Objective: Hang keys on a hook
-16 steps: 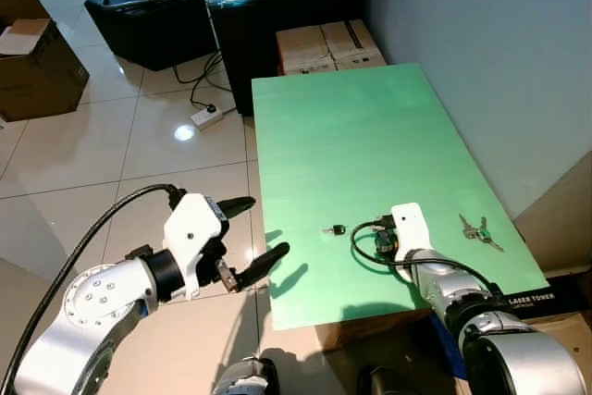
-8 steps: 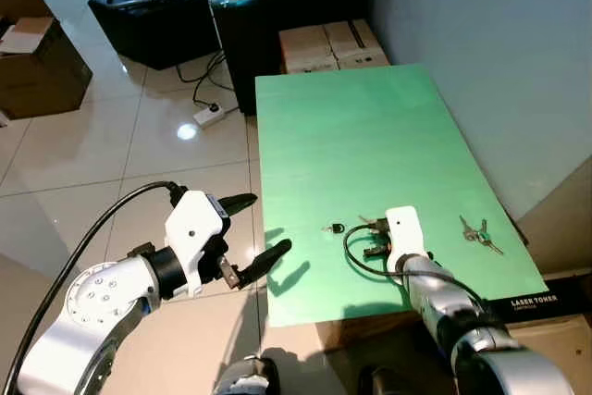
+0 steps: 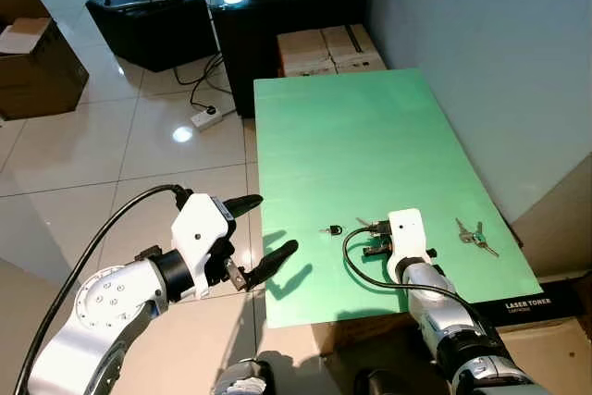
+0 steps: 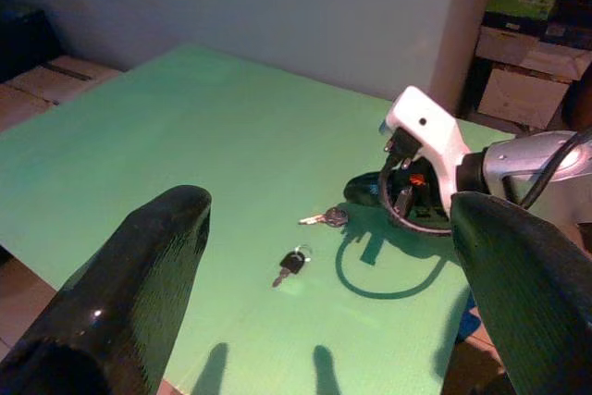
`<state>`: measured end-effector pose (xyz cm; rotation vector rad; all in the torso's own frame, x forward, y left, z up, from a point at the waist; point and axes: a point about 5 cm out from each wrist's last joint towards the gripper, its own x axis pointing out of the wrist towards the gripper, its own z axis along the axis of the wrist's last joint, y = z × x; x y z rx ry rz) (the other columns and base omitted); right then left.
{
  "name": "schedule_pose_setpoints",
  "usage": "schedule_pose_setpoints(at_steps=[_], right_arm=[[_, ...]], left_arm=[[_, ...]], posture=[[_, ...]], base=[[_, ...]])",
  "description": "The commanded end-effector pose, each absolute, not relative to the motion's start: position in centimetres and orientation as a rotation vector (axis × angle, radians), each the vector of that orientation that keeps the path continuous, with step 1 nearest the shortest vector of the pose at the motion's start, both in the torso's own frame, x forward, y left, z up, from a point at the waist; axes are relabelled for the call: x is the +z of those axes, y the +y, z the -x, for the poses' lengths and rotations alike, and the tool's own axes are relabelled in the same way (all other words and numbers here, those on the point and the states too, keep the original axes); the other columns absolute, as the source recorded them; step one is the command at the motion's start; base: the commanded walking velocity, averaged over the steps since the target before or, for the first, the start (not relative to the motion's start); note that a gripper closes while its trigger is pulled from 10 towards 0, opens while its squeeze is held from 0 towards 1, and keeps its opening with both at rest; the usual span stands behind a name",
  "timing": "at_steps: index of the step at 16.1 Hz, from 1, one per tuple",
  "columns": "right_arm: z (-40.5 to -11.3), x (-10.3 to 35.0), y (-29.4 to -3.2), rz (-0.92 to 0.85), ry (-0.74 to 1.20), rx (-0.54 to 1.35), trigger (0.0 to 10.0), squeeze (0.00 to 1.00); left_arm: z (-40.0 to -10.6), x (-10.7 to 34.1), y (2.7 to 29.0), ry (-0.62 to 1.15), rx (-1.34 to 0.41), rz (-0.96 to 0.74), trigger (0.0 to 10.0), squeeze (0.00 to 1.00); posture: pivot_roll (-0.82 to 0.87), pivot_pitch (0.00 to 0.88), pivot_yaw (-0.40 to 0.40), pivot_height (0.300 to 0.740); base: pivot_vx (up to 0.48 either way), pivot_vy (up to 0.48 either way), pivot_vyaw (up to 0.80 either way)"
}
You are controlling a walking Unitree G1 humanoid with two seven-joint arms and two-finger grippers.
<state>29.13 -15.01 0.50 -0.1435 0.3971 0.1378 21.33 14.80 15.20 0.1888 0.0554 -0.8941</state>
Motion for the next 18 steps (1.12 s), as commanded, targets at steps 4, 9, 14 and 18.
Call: schedule_pose_setpoints(at_steps=[4, 9, 14, 18], right_arm=[[-29.9, 1.9, -14.1, 0.144, 0.34, 0.191, 10.0, 1.0], [-31.0, 2.0, -14.2, 0.148, 0.406, 0.225, 10.0, 1.0], [-32.0, 2.5, -15.0, 0.168, 0.453, 0.257, 10.0, 1.0], [-33.0, 3.3, -16.3, 0.207, 0.493, 0.278, 10.0, 1.0]], left_arm=[[-21.7, 14.3, 15.3, 0.045, -0.778, -0.218, 10.0, 0.0], [-21.4, 14.6, 15.3, 0.042, -0.799, -0.231, 10.0, 0.0], [-21.1, 14.9, 15.8, 0.056, -0.817, -0.243, 10.0, 0.0], [-20.7, 15.5, 16.6, 0.079, -0.839, -0.272, 10.0, 0.0]], posture=[[0.11, 0.075, 0.053, 0.74], [0.13, 0.084, 0.057, 0.74], [0.16, 0.12, 0.078, 0.74], [0.2, 0.162, 0.11, 0.74]], base=[[0.0, 0.0, 0.0], [0.0, 0.0, 0.0], [0.0, 0.0, 0.0], [0.0, 0.0, 0.0]])
